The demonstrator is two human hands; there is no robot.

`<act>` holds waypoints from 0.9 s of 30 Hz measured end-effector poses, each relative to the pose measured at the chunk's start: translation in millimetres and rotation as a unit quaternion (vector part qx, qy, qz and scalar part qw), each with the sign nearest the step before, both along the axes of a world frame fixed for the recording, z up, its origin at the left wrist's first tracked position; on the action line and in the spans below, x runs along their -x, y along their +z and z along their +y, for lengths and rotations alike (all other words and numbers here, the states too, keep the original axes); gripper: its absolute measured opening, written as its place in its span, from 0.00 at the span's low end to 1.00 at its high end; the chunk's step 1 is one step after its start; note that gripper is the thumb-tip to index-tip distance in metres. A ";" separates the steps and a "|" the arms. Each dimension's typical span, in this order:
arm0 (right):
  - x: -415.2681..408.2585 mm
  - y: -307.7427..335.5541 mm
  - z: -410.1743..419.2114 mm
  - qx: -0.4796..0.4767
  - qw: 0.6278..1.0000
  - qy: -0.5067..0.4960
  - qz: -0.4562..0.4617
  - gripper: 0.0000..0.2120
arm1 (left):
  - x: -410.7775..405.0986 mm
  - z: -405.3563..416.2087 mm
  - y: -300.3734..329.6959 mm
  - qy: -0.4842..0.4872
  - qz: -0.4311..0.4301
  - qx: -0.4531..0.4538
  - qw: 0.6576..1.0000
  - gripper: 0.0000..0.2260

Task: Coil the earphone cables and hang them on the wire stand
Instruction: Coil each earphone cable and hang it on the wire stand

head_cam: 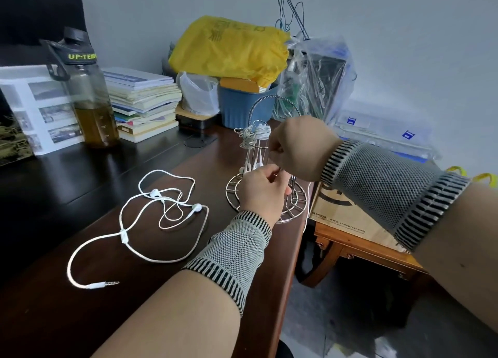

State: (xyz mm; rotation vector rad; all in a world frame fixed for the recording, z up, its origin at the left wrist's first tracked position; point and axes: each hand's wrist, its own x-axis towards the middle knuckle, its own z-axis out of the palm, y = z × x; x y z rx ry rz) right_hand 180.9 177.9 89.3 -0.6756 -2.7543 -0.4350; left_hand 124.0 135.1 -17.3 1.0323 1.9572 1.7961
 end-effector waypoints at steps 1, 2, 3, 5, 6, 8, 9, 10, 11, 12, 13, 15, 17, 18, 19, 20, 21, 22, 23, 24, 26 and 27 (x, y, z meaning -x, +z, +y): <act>-2.2 -2.6 -0.5 -0.010 1.000 0.015 0.004 0.12 | 0.0 0.4 0.2 0.002 -0.003 0.002 1.000 0.17; -4.0 -4.8 -0.5 -0.014 1.000 0.025 0.008 0.12 | 0.1 0.8 0.4 0.004 -0.007 0.002 1.000 0.17; -6.0 -7.2 -0.1 -0.016 0.999 0.035 0.012 0.12 | 0.3 1.2 0.0 0.005 -0.011 0.004 1.000 0.17; -9.8 -14.6 0.6 -0.033 0.998 0.053 0.011 0.11 | 0.8 0.9 -0.4 0.010 -0.007 0.013 1.000 0.18; -13.2 -20.7 0.5 -0.045 0.997 0.061 0.013 0.09 | 0.8 0.5 -0.7 0.010 -0.005 0.015 1.000 0.19; -23.4 -34.7 2.4 -0.058 0.994 0.079 0.047 0.06 | 1.4 0.2 -1.1 -0.002 -0.012 0.000 1.000 0.19; -31.5 -41.7 3.4 -0.044 0.991 0.085 0.090 0.07 | 1.0 0.3 -0.3 -0.010 -0.013 -0.007 1.000 0.16; -39.4 -47.5 5.3 -0.020 0.985 0.092 0.144 0.08 | 0.6 -0.1 1.2 -0.014 -0.013 -0.009 1.000 0.13; -46.6 -51.3 7.8 0.011 0.978 0.092 0.186 0.10 | 0.2 -0.6 2.3 -0.016 -0.012 -0.014 1.000 0.10; -53.3 -53.6 10.0 0.055 0.972 0.081 0.215 0.10 | -0.1 -0.5 2.0 -0.016 -0.009 -0.021 1.000 0.10; -59.6 -52.9 11.5 0.110 0.965 0.056 0.232 0.08 | -0.2 -0.3 1.3 -0.012 -0.003 -0.025 1.000 0.12; -69.1 -50.7 17.6 0.224 0.944 -0.002 0.241 0.06 | -1.2 -1.2 1.3 -0.007 0.002 -0.025 1.000 0.15; -73.0 -49.9 26.9 0.298 0.921 -0.050 0.246 0.06 | -2.3 -2.3 2.2 -0.009 -0.005 -0.024 1.000 0.16; -73.3 -50.0 30.8 0.314 0.914 -0.071 0.249 0.08 | -2.6 -2.6 2.7 -0.009 -0.011 -0.022 1.000 0.16; -72.6 -50.2 34.4 0.320 0.910 -0.086 0.249 0.09 | -2.8 -2.7 3.3 -0.010 -0.017 -0.021 1.000 0.16; -70.9 -50.2 37.2 0.322 0.909 -0.100 0.246 0.11 | -2.5 -2.6 3.3 -0.009 -0.021 -0.021 1.000 0.16; -68.9 -50.4 39.1 0.322 0.909 -0.112 0.240 0.12 | -2.3 -2.5 3.0 -0.010 -0.026 -0.022 0.999 0.15; -67.0 -50.0 40.8 0.321 0.909 -0.123 0.234 0.13 | -2.2 -2.5 2.7 -0.011 -0.032 -0.022 0.999 0.15; -64.9 -49.6 42.6 0.317 0.911 -0.134 0.228 0.15 | -2.2 -2.4 2.4 -0.014 -0.036 -0.024 0.999 0.14; -62.9 -48.9 44.0 0.312 0.912 -0.144 0.223 0.17 | -2.4 -2.6 2.4 -0.017 -0.039 -0.026 0.999 0.14; -58.8 -47.8 45.7 0.304 0.914 -0.160 0.214 0.19 | -2.1 -2.4 1.7 -0.020 -0.046 -0.032 0.998 0.15; -56.5 -48.1 46.4 0.304 0.914 -0.164 0.213 0.20 | -1.7 -1.9 0.9 -0.021 -0.049 -0.035 0.998 0.15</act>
